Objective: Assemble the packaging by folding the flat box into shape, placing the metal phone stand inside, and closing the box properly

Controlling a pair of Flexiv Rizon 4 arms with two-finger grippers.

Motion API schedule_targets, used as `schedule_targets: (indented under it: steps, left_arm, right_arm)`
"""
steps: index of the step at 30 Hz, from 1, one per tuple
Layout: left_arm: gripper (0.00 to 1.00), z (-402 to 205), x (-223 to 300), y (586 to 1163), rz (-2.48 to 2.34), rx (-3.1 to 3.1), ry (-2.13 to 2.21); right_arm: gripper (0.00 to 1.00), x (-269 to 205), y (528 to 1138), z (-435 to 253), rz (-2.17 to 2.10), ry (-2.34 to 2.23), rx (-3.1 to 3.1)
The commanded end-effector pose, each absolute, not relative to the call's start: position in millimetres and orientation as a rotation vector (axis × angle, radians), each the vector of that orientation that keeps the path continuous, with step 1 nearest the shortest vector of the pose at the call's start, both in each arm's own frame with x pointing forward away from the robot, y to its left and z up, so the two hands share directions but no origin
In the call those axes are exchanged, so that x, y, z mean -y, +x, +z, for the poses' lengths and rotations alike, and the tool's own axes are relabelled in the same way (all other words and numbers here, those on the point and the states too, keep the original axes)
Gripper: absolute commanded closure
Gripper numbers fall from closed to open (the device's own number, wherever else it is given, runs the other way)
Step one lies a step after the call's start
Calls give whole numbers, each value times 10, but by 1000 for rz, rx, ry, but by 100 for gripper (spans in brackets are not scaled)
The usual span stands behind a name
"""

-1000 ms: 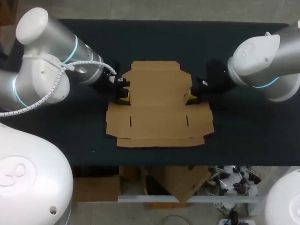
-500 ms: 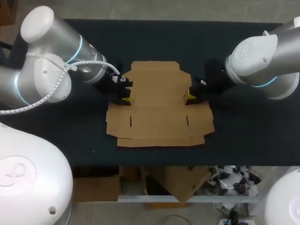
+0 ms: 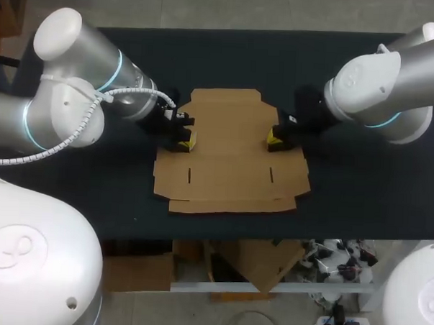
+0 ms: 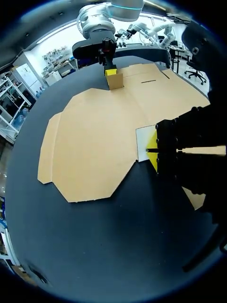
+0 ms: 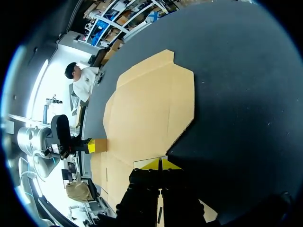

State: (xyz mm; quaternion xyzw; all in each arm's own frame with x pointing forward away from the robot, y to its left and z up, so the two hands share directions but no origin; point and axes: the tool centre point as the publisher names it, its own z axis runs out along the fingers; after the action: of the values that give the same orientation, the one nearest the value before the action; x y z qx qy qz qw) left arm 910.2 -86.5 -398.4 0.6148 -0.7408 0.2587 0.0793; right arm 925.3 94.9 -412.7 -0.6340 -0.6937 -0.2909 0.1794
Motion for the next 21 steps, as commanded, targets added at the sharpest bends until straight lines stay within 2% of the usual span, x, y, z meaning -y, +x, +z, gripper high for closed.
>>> schedule_targets:
  steps: [1, 21]
  left_arm:
    - [100, -3990, 916, 9106, 761, 2222, 1849]
    - [100, -3987, 1003, 9072, 737, 2231, 1865]
  right_arm:
    - [100, -992, 9255, -4127, -815, -1796, 1966]
    - [100, -1079, 9234, -4119, -761, -1829, 1987]
